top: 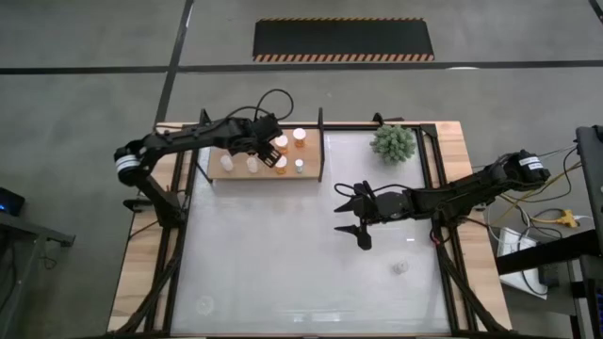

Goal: Pick and place medicine bottles onto shelf by color
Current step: Put the orange pill bottle on the shelf, then put the transparent pill bottle on the shelf

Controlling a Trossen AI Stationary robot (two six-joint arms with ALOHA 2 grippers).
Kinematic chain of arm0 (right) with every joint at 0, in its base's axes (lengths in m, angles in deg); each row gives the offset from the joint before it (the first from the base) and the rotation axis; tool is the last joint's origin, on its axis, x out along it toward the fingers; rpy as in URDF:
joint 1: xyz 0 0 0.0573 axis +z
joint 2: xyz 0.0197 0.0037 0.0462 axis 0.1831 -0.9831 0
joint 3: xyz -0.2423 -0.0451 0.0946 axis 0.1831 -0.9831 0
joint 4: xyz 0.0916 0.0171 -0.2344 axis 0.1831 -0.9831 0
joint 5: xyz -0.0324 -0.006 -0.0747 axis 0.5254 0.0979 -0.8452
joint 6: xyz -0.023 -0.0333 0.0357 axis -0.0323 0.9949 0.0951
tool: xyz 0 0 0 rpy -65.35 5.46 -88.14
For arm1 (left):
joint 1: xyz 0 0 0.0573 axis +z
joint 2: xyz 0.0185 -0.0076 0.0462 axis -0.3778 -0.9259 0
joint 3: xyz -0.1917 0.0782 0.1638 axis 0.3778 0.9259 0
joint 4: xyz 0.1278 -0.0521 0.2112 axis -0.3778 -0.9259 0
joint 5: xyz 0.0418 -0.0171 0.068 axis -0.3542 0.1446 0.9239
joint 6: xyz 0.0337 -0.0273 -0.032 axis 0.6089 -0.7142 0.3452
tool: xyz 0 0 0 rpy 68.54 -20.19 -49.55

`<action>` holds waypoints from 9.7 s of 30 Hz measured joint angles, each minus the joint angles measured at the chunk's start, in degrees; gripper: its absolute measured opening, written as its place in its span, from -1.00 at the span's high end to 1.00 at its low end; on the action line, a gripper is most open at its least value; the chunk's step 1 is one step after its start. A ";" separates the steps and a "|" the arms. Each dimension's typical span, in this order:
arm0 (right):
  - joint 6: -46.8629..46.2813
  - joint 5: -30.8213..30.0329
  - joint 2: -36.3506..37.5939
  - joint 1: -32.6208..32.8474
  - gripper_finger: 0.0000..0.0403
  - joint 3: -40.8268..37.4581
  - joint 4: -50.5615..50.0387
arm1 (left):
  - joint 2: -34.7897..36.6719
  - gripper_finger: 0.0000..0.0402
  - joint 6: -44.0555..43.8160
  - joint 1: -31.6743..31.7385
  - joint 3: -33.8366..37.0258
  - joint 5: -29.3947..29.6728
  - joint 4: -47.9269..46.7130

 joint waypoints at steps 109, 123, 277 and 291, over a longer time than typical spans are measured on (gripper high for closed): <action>-1.62 0.04 0.04 0.00 -0.22 0.02 0.00 | 4.60 1.00 11.72 -0.37 10.36 -0.39 6.09; -1.77 0.04 0.04 0.02 -0.22 0.02 0.02 | 4.84 1.00 10.39 -0.35 10.23 1.44 4.65; -1.58 1.30 -6.20 7.17 0.07 21.91 -39.64 | 11.33 0.97 16.67 -53.49 12.74 11.95 46.37; 3.01 -2.10 16.72 10.56 0.13 -2.73 -9.34 | -1.26 0.09 14.83 -46.55 9.07 6.07 51.88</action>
